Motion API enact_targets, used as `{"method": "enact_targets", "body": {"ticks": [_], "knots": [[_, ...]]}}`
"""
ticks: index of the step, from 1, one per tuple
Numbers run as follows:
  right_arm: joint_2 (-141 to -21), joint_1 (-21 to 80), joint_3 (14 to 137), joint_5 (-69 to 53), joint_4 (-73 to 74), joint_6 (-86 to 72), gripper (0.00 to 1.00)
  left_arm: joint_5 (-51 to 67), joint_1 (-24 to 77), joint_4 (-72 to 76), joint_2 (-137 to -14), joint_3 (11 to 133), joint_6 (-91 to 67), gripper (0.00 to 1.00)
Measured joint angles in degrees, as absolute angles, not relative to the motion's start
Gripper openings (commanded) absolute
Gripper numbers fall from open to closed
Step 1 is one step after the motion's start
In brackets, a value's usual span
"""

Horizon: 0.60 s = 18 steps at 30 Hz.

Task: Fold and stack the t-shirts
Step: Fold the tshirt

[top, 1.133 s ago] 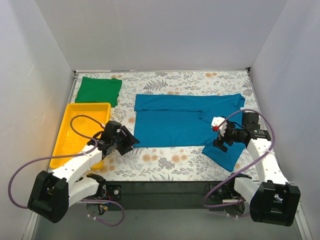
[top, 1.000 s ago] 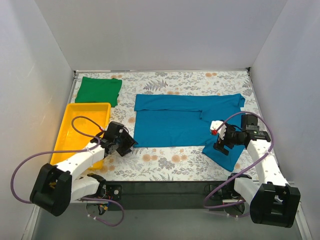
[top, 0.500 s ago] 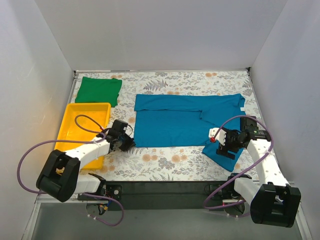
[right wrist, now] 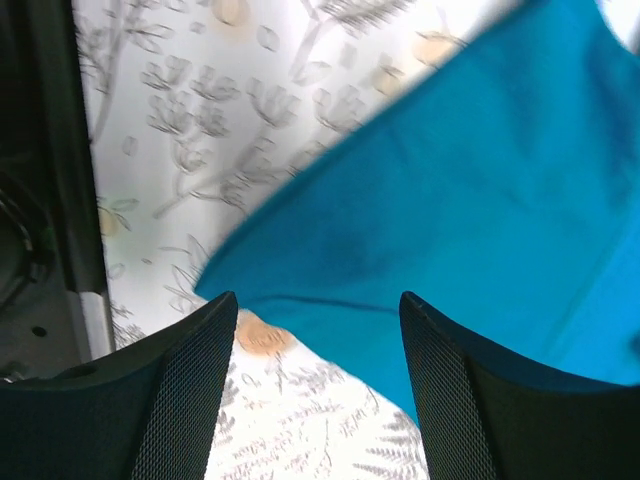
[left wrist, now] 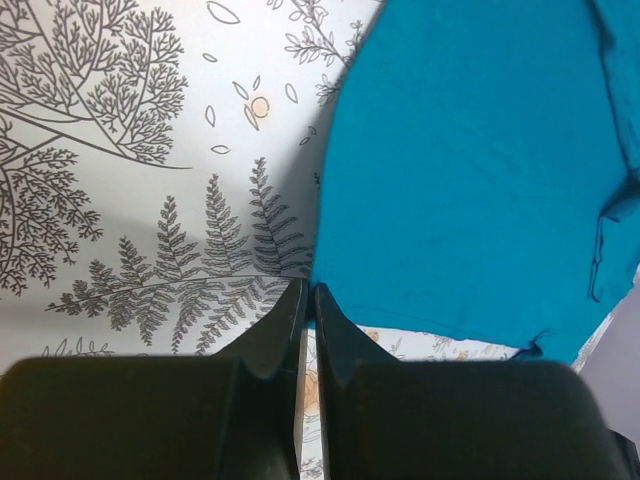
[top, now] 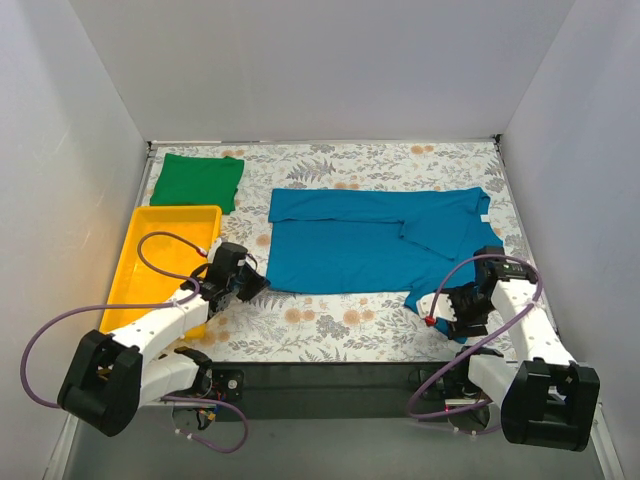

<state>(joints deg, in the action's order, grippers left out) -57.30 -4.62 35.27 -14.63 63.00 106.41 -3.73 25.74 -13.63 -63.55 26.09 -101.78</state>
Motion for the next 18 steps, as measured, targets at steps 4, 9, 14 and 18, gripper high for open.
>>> {"method": "enact_targets", "body": {"ticks": [4,9,14,18], "knots": [[-58.57,-1.89,32.03,-13.65,62.87,108.14,0.68,-3.33,25.74,-12.95,-63.59,25.10,-100.75,0.00],[-57.19,-0.56,30.44,-12.05,62.17,110.30,0.56,-2.52,25.74,-11.51,-64.01,24.77,-100.07,0.00],[-55.07,-0.36,27.53,-10.41,61.63,111.53,0.49,-2.02,25.74,-10.61,-64.55,24.69,-99.85,0.00],[-54.46,-0.34,27.51,-10.44,61.39,111.28,0.45,-1.91,25.74,-10.17,-64.55,24.49,-99.79,0.00]]}}
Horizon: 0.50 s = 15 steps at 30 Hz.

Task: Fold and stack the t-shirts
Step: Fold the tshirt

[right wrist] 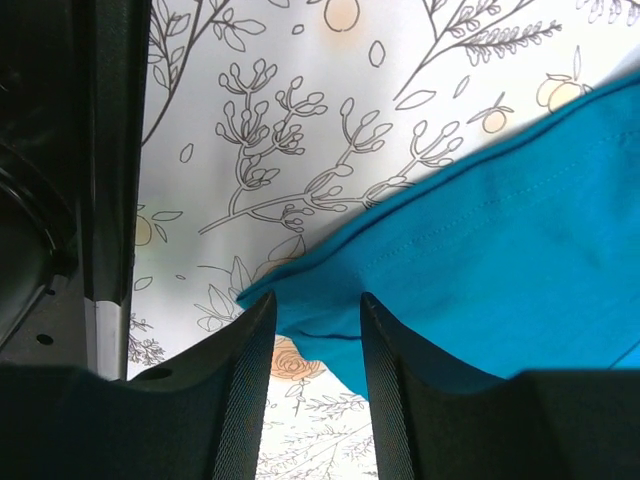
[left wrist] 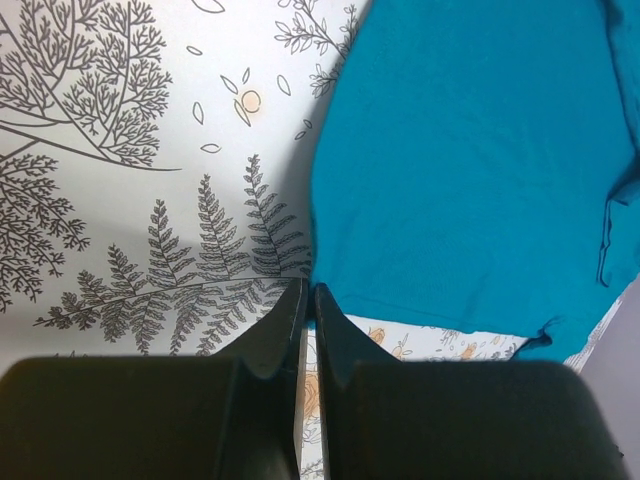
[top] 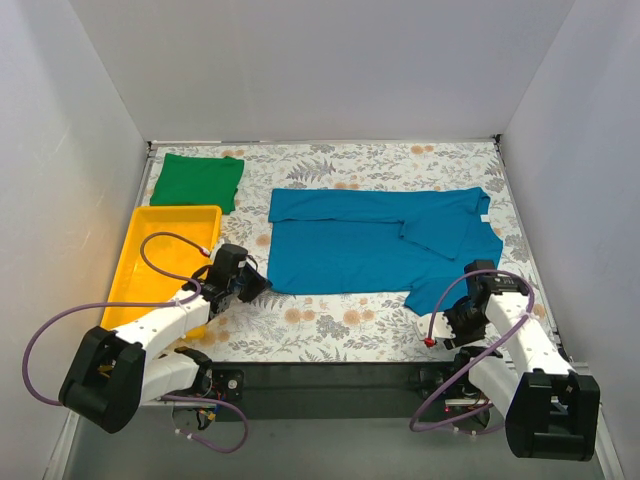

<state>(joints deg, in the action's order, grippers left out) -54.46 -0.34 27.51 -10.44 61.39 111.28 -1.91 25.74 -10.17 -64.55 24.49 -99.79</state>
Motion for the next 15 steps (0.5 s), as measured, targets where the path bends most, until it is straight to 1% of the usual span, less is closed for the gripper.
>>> {"method": "enact_targets", "body": {"ticks": [8,11,12,15], "knots": [[-49.98,-0.34,27.51,-10.68,62.17,111.24,0.42,-1.91,25.74,-10.04,-64.55,23.99,-99.63,0.00],[-47.94,-0.34,27.49,-10.74,63.44,111.33,0.38,-1.91,25.74,-10.04,-64.55,23.81,-99.63,0.00],[-47.33,-0.34,27.31,-10.72,63.70,111.33,0.35,-1.91,25.74,-10.04,-64.55,23.75,-99.63,0.00],[-45.36,-0.34,26.04,-10.61,63.68,111.57,0.33,-1.91,25.74,-10.02,-64.55,23.70,-99.63,0.00]]}}
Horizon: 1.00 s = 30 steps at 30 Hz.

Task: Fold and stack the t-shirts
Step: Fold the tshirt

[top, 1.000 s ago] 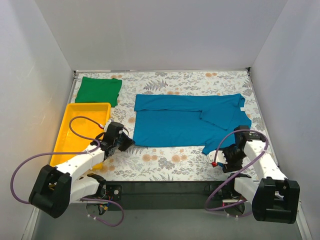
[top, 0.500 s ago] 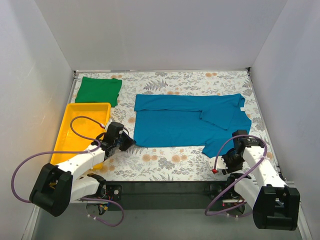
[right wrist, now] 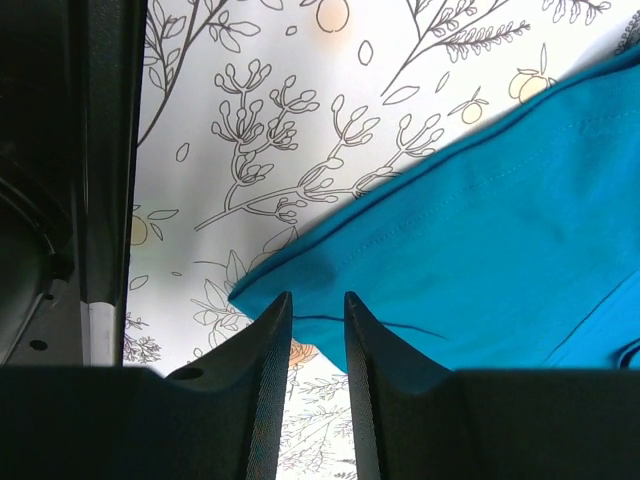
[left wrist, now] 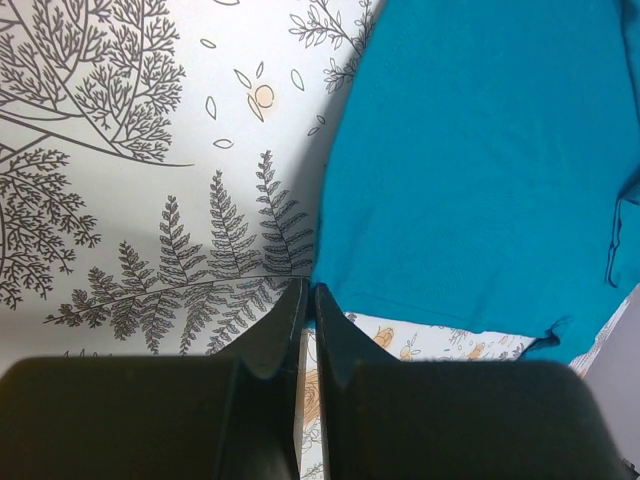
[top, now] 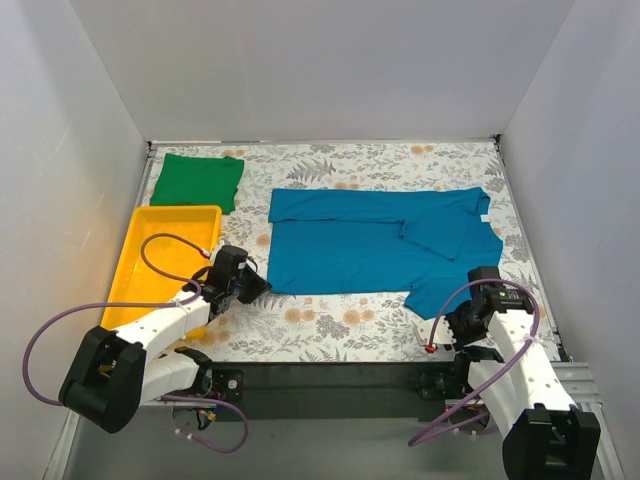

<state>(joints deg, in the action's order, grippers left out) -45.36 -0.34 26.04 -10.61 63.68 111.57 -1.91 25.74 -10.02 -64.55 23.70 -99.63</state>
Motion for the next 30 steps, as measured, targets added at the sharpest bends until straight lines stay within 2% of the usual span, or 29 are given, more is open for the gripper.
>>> {"method": "enact_targets", "body": {"ticks": [7,12,17,20,21,24,30], "knots": [[-48.64,-0.34,25.63,-10.17,62.98,111.35,0.35,-1.83,25.74,-9.96,-64.55,23.59,-99.63,0.00],[-50.54,-0.30,25.67,-9.74,62.89,111.66,0.43,-1.58,25.74,-9.87,-64.53,23.27,-99.63,0.00],[-52.97,-0.23,26.22,-9.54,62.39,111.63,0.44,-1.37,25.74,-9.82,-64.55,23.24,-99.63,0.00],[-55.07,-0.08,26.81,-9.54,61.95,111.22,0.36,-1.28,25.74,-9.82,-64.53,23.24,-99.63,0.00],[-55.68,0.54,26.96,-9.37,62.04,110.85,0.28,-1.28,25.74,-9.82,-64.53,23.24,-99.63,0.00],[-56.66,1.63,27.27,-8.75,62.02,110.15,0.17,-1.26,25.74,-9.85,-64.55,23.24,-99.63,0.00],[-58.41,2.00,28.21,-9.17,61.56,107.98,0.10,-1.26,25.74,-9.85,-64.55,23.24,-99.61,0.00]]}}
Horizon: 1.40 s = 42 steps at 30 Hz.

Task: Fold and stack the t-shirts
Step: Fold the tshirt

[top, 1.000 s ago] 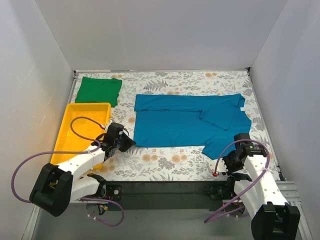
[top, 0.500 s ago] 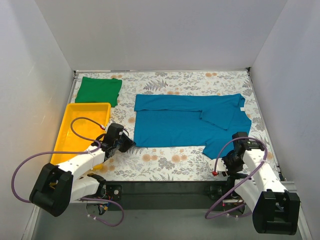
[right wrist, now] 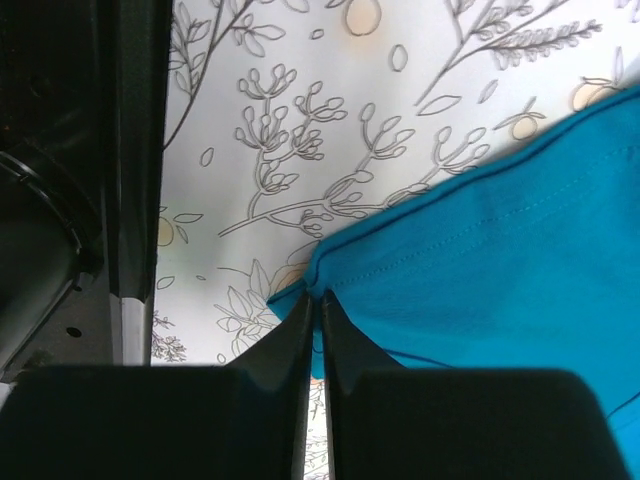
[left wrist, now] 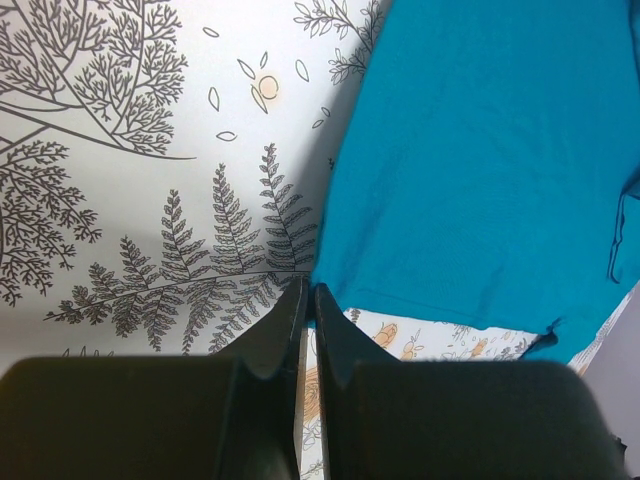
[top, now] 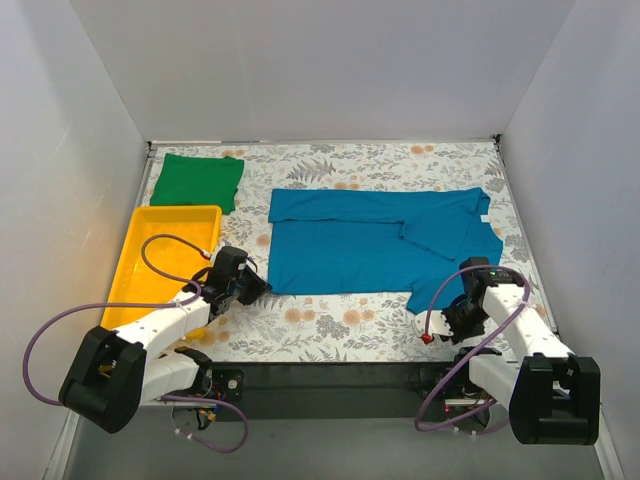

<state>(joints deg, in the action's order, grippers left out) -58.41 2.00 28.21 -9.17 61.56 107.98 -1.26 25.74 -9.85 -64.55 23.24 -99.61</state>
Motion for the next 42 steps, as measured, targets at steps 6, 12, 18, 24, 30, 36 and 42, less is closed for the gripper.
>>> {"method": "enact_targets", "body": {"ticks": [6,12,18,24,30,36,42], "knots": [[-63.35,2.02,35.86,-12.99,61.30,103.85,0.09,-1.26,25.74,-9.87,-64.55,23.24,-99.61,0.00],[-70.87,2.96,46.22,-18.17,57.74,96.97,0.25,-1.30,25.74,-10.04,-64.55,23.24,-99.44,0.00],[-76.77,3.92,47.13,-19.31,51.44,86.17,0.48,-1.30,25.74,-10.07,-64.55,23.24,-99.39,0.00],[-76.53,4.05,49.21,-18.52,46.48,78.54,0.51,-1.30,25.74,-10.07,-64.55,23.24,-99.37,0.00],[-74.13,4.05,47.55,-17.67,45.60,78.13,0.51,-1.28,25.74,-10.04,-64.62,23.24,-99.29,0.00],[-79.37,4.05,47.00,-17.98,44.71,76.75,0.50,-1.28,25.74,-10.07,-64.75,23.24,-99.24,0.00],[-82.91,4.14,47.00,-18.22,43.27,74.91,0.52,-1.28,25.74,-10.07,-64.79,23.24,-99.24,0.00]]}}
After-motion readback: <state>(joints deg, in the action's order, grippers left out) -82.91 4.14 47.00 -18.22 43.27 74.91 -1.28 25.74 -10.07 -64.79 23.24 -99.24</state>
